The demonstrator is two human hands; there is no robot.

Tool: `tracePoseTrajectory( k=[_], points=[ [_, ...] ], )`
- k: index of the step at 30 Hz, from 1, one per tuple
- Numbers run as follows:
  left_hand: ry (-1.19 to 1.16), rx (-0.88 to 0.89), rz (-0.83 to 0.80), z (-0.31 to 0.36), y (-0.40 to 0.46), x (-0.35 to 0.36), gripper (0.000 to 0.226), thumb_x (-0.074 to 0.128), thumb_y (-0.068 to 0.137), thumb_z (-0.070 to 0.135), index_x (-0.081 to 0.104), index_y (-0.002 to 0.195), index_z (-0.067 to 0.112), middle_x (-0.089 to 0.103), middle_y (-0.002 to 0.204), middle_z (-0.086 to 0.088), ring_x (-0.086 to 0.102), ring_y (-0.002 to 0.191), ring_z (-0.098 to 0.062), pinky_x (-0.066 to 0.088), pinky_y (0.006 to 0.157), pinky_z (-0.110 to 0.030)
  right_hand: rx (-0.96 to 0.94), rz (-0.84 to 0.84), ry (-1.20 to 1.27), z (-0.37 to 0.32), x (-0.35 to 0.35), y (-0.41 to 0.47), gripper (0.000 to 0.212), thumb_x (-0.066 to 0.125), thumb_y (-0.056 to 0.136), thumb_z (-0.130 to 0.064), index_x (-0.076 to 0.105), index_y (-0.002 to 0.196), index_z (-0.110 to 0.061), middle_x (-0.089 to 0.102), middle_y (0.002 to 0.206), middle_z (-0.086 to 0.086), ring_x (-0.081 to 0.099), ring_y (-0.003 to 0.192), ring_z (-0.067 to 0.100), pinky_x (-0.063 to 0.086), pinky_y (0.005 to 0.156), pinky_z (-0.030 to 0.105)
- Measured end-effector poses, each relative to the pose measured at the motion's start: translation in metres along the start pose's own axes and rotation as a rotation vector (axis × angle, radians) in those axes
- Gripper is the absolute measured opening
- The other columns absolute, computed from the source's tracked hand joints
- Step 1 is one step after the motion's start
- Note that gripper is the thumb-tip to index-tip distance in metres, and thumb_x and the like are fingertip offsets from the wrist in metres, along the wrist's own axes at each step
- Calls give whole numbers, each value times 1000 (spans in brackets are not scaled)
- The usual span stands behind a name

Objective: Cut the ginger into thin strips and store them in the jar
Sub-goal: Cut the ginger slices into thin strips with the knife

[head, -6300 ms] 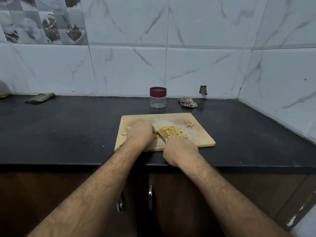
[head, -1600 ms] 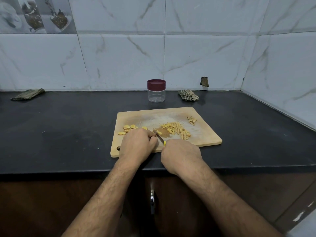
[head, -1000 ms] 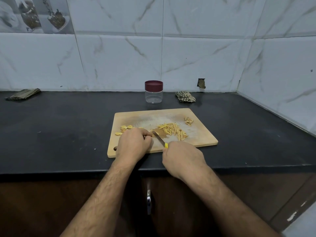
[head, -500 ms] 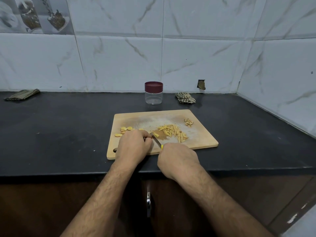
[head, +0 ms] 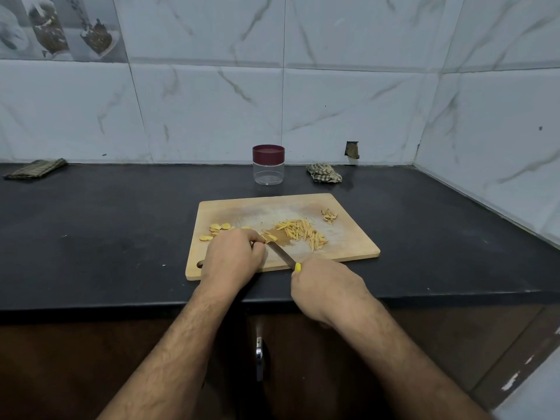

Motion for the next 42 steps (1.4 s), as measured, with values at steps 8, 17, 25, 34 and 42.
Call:
tracePoseTrajectory(
  k=[8,17,25,34,42],
  points=[
    [-87,-61,33,-8,2,-2,25,52,88,18,76,94,20,70,82,7,56,75,-13,39,65,-26,-31,10,36,5,-3,2,20,39,97,-25,55,88,-16,63,84,3,64,77,24,45,60,30],
    [-292,-151,167,-19,0,-10,25,56,89,18,76,104,20,72,92,8,57,82,-10,39,71,-24,-83,70,-81,-6,-7,10,21,39,99,-30,54,94,-17,58,91,0,58,86,22,42,69,32],
    [-293,-155,173,-19,0,-10,25,56,89,18,77,103,20,69,85,9,56,80,-9,39,71,-24,-40,120,-60,3,-19,20,16,40,99,-30,51,96,-19,51,84,-3,54,83,20,39,67,32],
    [-298,-137,177,-19,0,-11,25,56,89,18,77,102,19,74,97,8,60,84,-11,46,76,-27,-13,76,-37,4,-22,29,23,40,97,-27,50,80,-16,56,78,0,57,78,21,41,62,31],
    [-333,-155,213,-23,2,-12,31,54,91,18,72,116,18,72,101,3,58,90,-12,40,79,-25,-27,97,-24,-1,-24,26,17,41,97,-26,53,93,-16,56,81,0,59,81,21,42,64,30]
  ],
)
Point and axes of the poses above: each hand's wrist, its own y-axis towards the middle knuckle, its own x-axis out of the palm, z = x × y, the point moved 6 cm from there along y, towards the middle knuckle
